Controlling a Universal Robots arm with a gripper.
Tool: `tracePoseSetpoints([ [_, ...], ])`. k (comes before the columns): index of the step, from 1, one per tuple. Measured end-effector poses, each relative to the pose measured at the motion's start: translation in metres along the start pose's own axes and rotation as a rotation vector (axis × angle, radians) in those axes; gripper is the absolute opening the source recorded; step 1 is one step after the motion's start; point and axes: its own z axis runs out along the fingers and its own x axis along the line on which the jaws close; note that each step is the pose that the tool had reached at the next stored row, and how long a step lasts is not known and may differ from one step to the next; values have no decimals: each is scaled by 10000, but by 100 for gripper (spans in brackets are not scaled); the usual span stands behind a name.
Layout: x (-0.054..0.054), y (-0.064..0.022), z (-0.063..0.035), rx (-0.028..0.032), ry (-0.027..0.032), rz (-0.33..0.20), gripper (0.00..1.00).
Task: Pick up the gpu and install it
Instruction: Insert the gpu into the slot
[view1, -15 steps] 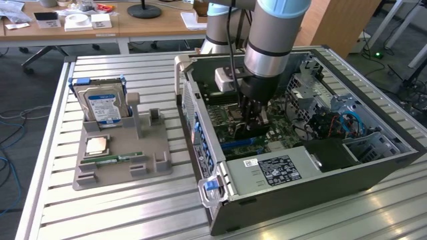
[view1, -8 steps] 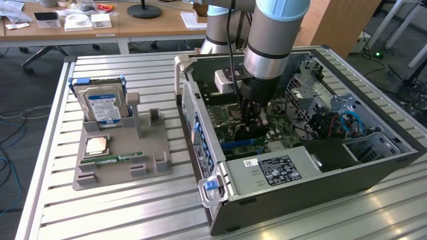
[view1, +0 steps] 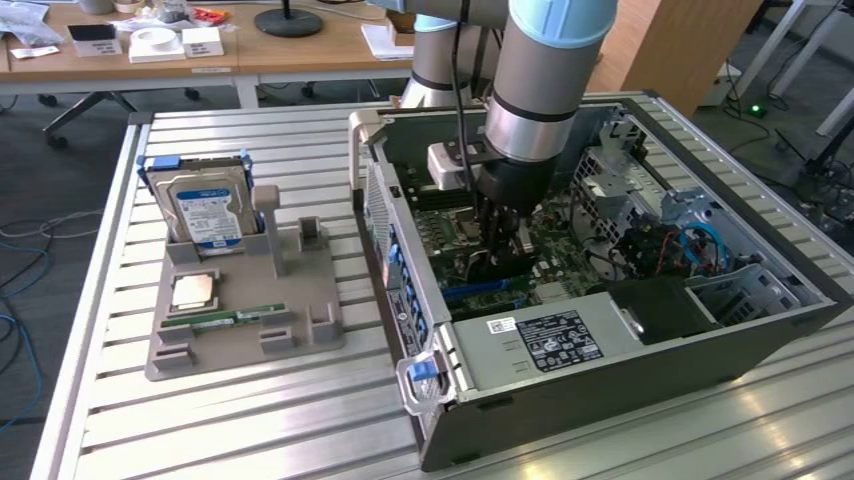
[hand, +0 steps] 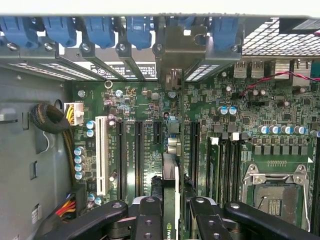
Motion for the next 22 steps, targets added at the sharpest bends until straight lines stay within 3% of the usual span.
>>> tracePoseSetpoints([
  [22, -13, 8, 17, 0, -3, 0, 26],
])
